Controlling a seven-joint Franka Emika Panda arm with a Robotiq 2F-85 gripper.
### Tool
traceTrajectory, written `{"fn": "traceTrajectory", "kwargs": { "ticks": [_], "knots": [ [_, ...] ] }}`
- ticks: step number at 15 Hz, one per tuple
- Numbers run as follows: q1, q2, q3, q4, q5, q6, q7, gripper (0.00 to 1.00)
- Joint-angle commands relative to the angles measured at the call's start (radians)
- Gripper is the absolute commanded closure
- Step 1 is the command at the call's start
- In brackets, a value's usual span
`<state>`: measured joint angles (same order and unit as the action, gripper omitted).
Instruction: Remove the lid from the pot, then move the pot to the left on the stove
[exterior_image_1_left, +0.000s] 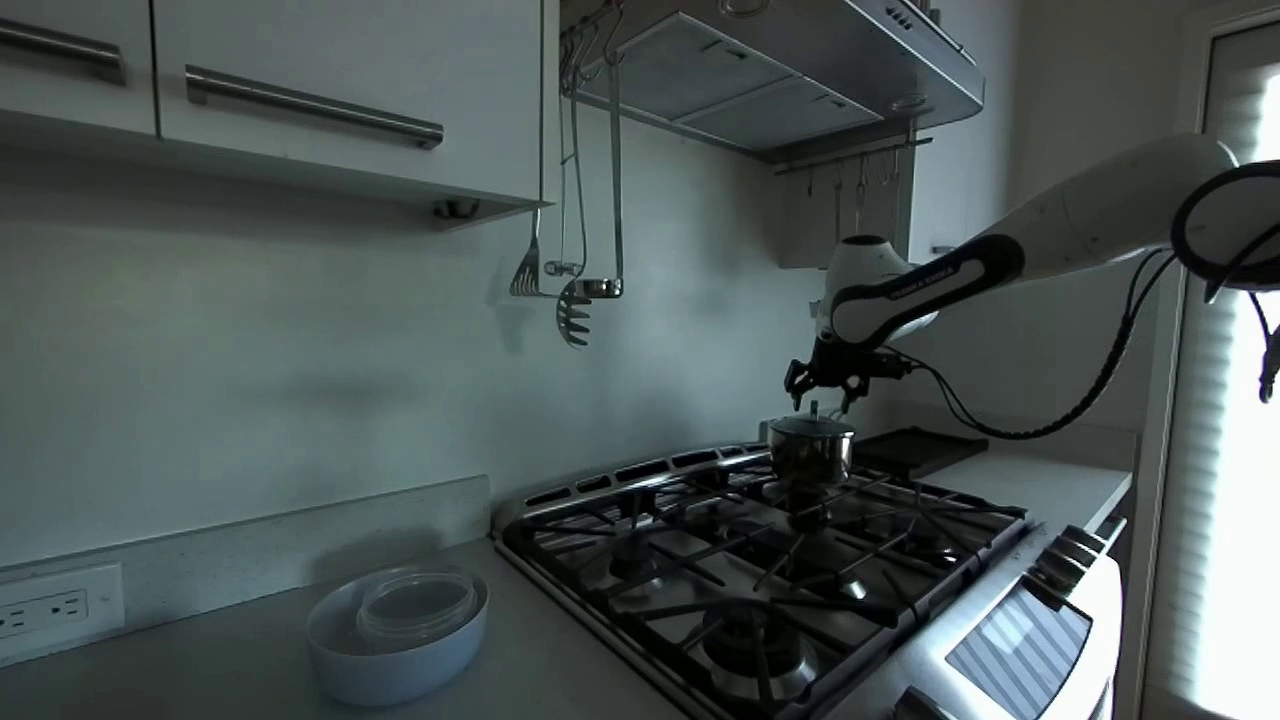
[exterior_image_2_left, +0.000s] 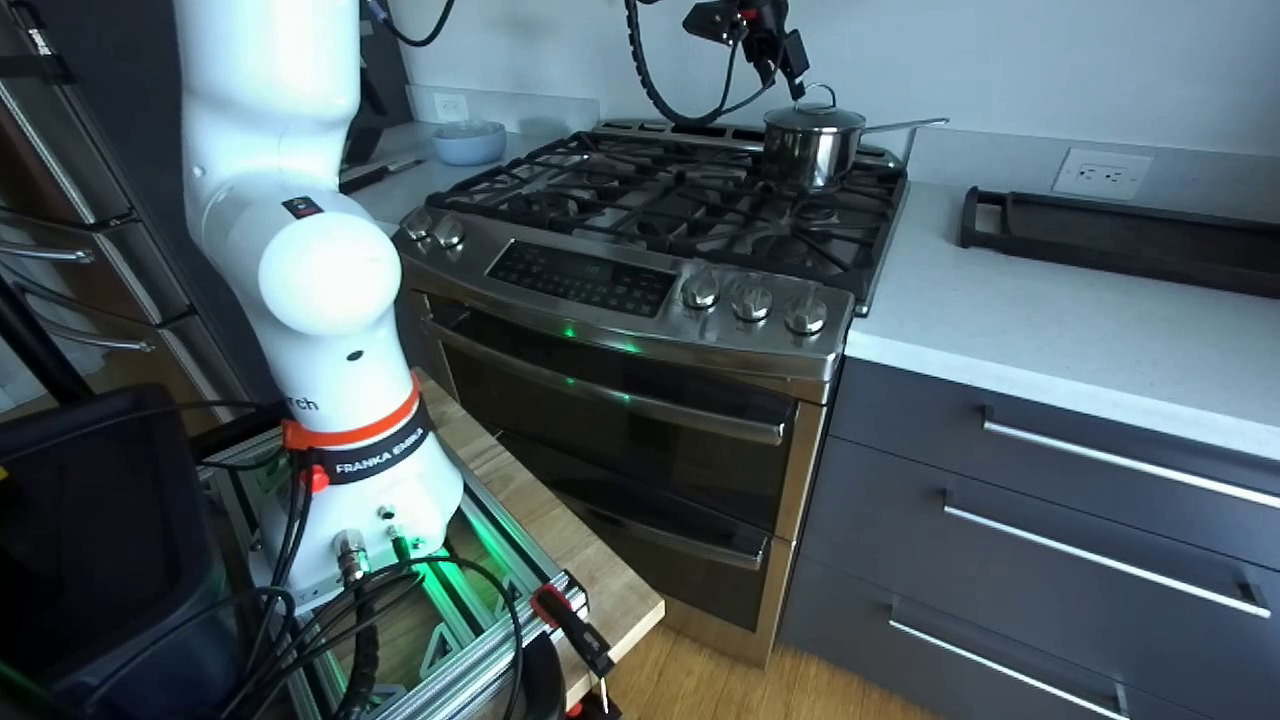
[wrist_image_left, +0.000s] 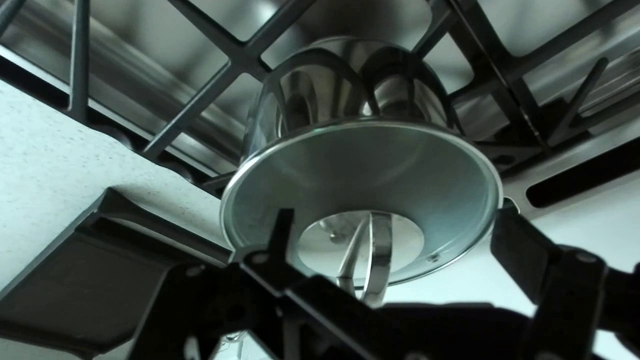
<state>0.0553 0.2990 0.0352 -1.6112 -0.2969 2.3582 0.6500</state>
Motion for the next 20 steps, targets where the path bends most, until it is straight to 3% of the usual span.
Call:
{"fn": "traceTrajectory", "kwargs": {
  "ticks": [1, 17, 18, 20],
  "knots": [
    [0.034, 0.012, -0.039, 0.013, 0.017, 0.003, -0.012, 0.0],
    [0.058, 0.113, -0.101, 0.127, 0.018, 0.066, -0.023, 0.0],
    [0.057, 0.119, -0.102, 0.132, 0.024, 0.066, -0.025, 0.25],
    [0.057, 0.129, -0.108, 0.144, 0.028, 0.063, -0.021, 0.32]
  ]
}}
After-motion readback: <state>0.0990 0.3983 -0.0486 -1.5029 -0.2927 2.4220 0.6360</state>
